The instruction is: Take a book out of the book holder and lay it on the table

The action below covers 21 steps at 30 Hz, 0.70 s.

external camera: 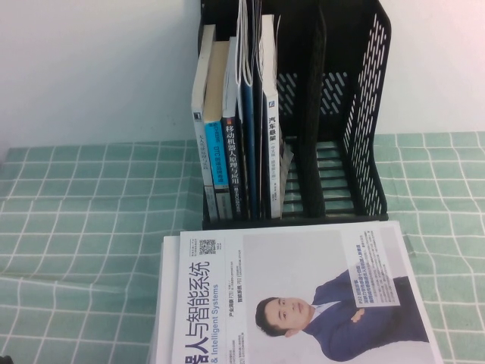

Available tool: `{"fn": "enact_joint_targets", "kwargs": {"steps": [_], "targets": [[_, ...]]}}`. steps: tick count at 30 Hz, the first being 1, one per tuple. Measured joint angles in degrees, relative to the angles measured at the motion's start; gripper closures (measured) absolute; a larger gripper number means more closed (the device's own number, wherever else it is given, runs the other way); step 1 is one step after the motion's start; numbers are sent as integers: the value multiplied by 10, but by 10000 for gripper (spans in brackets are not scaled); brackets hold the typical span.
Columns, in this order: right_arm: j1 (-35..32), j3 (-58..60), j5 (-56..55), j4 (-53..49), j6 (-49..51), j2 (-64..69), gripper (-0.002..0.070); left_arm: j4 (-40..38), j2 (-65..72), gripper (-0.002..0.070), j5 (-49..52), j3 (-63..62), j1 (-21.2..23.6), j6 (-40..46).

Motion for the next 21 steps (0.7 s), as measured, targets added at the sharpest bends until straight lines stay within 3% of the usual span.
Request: {"fn": "enact_joint_targets", "kwargs": {"steps": [15,21], "targets": [[-1,0,0,14,4,0,678,44,0,677,0,-1,-101,-60],[-1,0,0,14,4,0,678,48,0,677,0,-1,-108,-60]]}}
